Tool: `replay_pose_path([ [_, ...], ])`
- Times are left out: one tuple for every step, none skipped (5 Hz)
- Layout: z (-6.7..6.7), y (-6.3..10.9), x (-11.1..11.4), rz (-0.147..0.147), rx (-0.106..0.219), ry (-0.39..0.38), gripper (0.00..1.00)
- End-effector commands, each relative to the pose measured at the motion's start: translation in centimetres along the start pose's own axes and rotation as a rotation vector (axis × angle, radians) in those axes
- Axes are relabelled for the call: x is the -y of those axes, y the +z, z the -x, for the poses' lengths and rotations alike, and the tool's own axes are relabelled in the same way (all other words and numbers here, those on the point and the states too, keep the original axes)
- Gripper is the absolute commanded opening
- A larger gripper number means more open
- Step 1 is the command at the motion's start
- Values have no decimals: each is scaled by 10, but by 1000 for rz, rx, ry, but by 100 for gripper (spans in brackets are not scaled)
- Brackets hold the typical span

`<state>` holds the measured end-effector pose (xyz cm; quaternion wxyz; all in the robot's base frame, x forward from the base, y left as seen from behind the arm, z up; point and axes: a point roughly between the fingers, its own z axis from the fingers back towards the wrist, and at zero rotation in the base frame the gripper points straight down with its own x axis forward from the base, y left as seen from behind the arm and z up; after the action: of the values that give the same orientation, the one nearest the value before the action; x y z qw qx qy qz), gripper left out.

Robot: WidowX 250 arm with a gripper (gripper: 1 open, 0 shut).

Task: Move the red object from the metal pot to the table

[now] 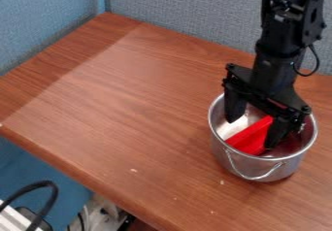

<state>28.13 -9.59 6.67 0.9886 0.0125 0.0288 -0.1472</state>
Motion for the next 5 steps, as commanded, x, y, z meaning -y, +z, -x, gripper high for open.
replay_pose_path([
  [-5, 8, 5, -4, 35, -19, 100],
  [-5, 7, 5, -5, 33, -20, 100],
  [-6, 4, 5, -4, 34, -19, 100],
  [-6, 1, 5, -4, 35, -18, 100],
  [-7, -3, 5, -4, 35, -17, 100],
])
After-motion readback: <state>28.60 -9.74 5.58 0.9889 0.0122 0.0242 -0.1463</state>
